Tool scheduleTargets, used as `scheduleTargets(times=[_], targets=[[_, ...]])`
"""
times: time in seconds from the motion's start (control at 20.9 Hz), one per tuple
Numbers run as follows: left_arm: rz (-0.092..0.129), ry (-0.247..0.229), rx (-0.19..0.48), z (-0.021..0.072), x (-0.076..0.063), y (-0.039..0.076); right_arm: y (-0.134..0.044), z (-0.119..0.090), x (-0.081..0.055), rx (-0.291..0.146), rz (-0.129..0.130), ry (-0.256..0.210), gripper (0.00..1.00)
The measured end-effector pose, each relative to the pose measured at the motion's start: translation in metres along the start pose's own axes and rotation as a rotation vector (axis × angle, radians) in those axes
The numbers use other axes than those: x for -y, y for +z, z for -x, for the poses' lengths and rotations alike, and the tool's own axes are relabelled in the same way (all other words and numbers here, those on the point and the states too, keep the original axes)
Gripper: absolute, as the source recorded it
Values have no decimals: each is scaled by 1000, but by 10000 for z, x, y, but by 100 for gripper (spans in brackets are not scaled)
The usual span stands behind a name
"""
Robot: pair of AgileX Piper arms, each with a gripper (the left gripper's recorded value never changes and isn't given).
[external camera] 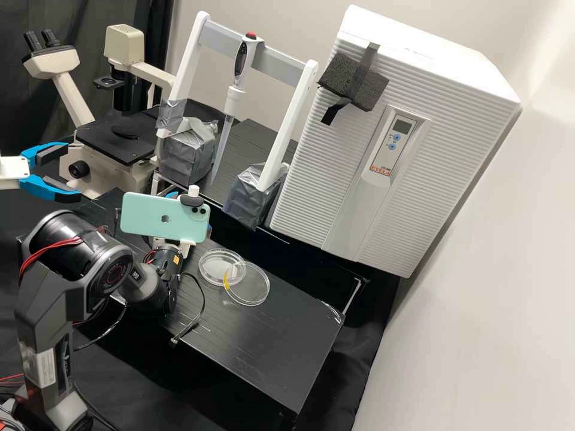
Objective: Close the bottle
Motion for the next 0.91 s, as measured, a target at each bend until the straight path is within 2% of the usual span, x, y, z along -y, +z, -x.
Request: scheduleTargets(times=[0.43, 0.62, 0.91], targets=[[0, 0, 0, 0, 0, 0, -26, -73, -99, -13, 14, 30, 0], [0, 0, 0, 0, 0, 0, 33, -88, -64, 8, 1, 26, 0], [0, 0, 0, 0, 0, 0, 86, -103, -34, 24, 10, 25, 0]])
